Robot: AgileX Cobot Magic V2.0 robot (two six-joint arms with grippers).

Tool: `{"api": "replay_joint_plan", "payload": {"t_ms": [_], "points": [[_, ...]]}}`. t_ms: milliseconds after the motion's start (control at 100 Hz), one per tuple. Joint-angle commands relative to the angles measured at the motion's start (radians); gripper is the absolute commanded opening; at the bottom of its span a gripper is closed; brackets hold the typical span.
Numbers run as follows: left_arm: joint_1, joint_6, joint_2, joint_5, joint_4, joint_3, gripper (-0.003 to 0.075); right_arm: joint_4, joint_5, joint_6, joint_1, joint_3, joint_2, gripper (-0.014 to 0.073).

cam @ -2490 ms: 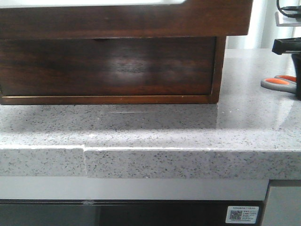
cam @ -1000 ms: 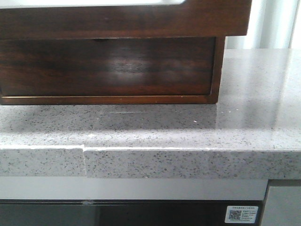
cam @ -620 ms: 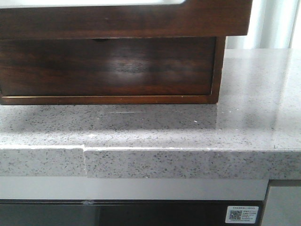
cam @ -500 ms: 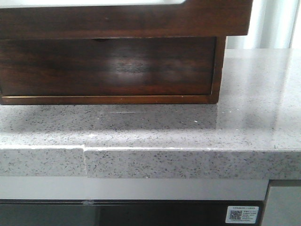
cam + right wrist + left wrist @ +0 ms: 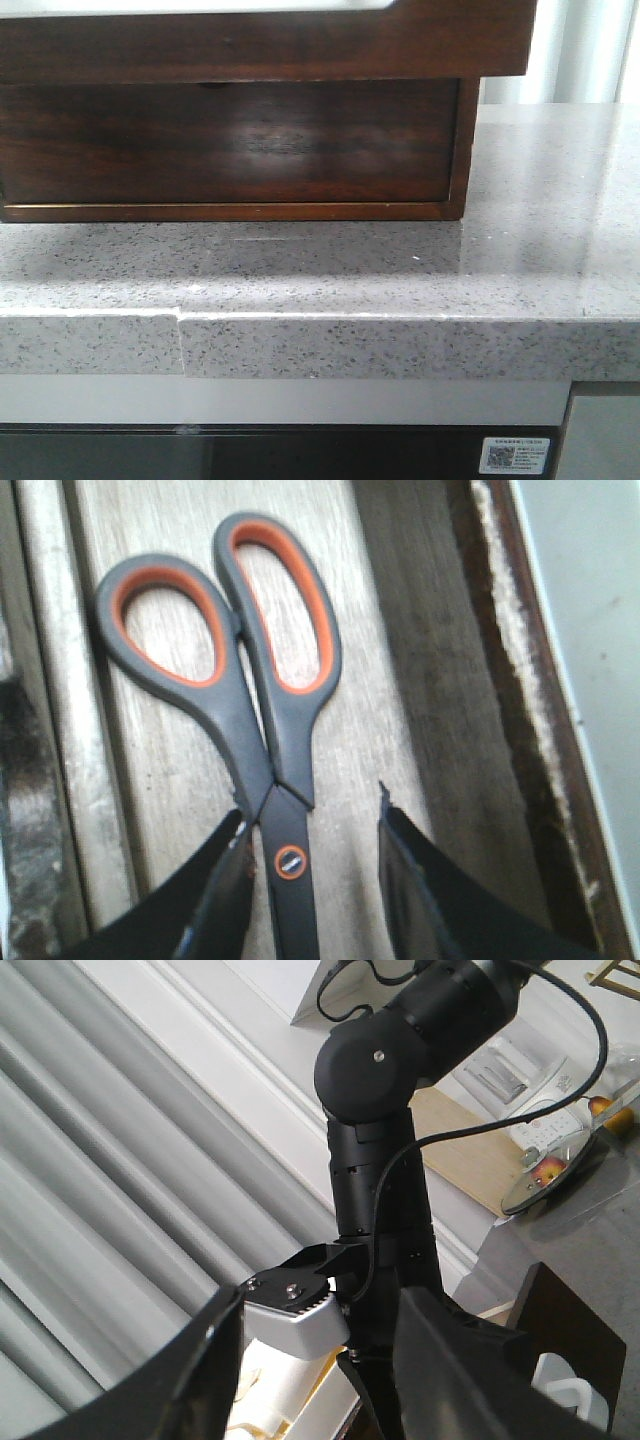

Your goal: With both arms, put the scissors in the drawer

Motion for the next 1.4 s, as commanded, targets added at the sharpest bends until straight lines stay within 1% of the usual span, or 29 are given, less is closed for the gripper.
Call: {"api": "replay_joint_plan", "payload": {"t_ms": [0,30,80,140,190,200,210,310,440,510,620,770,870,920,1000,1100,1240,1390], "points": [[-0.009,-0.015,0.003,-0.028,-0.055,-0.033,0.0324,-0.007,-0.019,0.026,-0.002,-0.031,-0.048,0.0274],[-0.009,-0.015,-0.001,-0.028,-0.055,-0.033,0.0324,-0.007,-0.011,0.036,-0.002,-0.031,-0.054,0.0258],[-0.009,-0.015,-0.008,-0.025,-0.055,-0.033,0.0316,-0.007,-0.005,0.05,-0.002,-0.031,-0.068,0.0201],[-0.009,-0.021,-0.024,-0.023,-0.053,-0.033,0.0289,-0.007,-0.003,0.051,-0.002,-0.031,-0.093,0.0076],[-0.009,-0.047,-0.04,-0.018,-0.038,-0.033,0.0253,-0.007,-0.005,0.051,-0.002,-0.031,-0.115,-0.004],[-0.009,-0.055,-0.045,-0.013,-0.033,-0.033,0.0233,-0.007,-0.007,0.051,-0.002,-0.031,-0.122,-0.0071],[-0.009,-0.06,-0.048,-0.01,-0.031,-0.033,0.0233,-0.007,-0.01,0.051,-0.002,-0.031,-0.125,-0.0082],[-0.009,-0.142,-0.091,0.038,0.0,-0.032,0.0118,-0.002,-0.016,0.052,-0.002,-0.031,-0.175,-0.0057],[-0.009,-0.268,-0.159,0.081,0.109,-0.027,-0.0021,0.02,-0.018,0.083,-0.002,-0.029,-0.25,-0.0057],[-0.009,-0.336,-0.194,0.094,0.151,-0.015,-0.0019,0.045,-0.022,0.088,-0.002,-0.025,-0.293,-0.0057],[-0.009,-0.417,-0.242,0.118,0.153,0.028,-0.0019,0.072,-0.061,0.088,-0.002,0.015,-0.372,-0.0057],[-0.009,-0.519,-0.322,0.195,0.147,0.094,-0.0019,0.08,-0.169,0.089,-0.002,0.149,-0.523,-0.0057],[-0.009,-0.612,-0.372,0.292,0.146,0.13,-0.0019,0.086,-0.259,0.096,-0.002,0.29,-0.643,-0.0057],[-0.009,-0.639,-0.392,0.327,0.146,0.149,-0.0019,0.09,-0.301,0.106,-0.002,0.365,-0.698,-0.0057],[-0.009,-0.665,-0.416,0.388,0.118,0.171,-0.0019,0.1,-0.364,0.129,-0.002,0.489,-0.799,-0.0057],[-0.009,-0.67,-0.436,0.47,0.064,0.202,-0.0019,0.127,-0.489,0.136,-0.002,0.668,-0.955,-0.0057],[-0.009,-0.67,-0.445,0.479,0.059,0.238,-0.0019,0.157,-0.631,0.157,-0.002,0.923,-1.172,-0.0057],[-0.009,-0.67,-0.445,0.491,0.059,0.259,-0.0019,0.2,-0.64,0.171,-0.002,1.143,-1.381,-0.0057]]}}
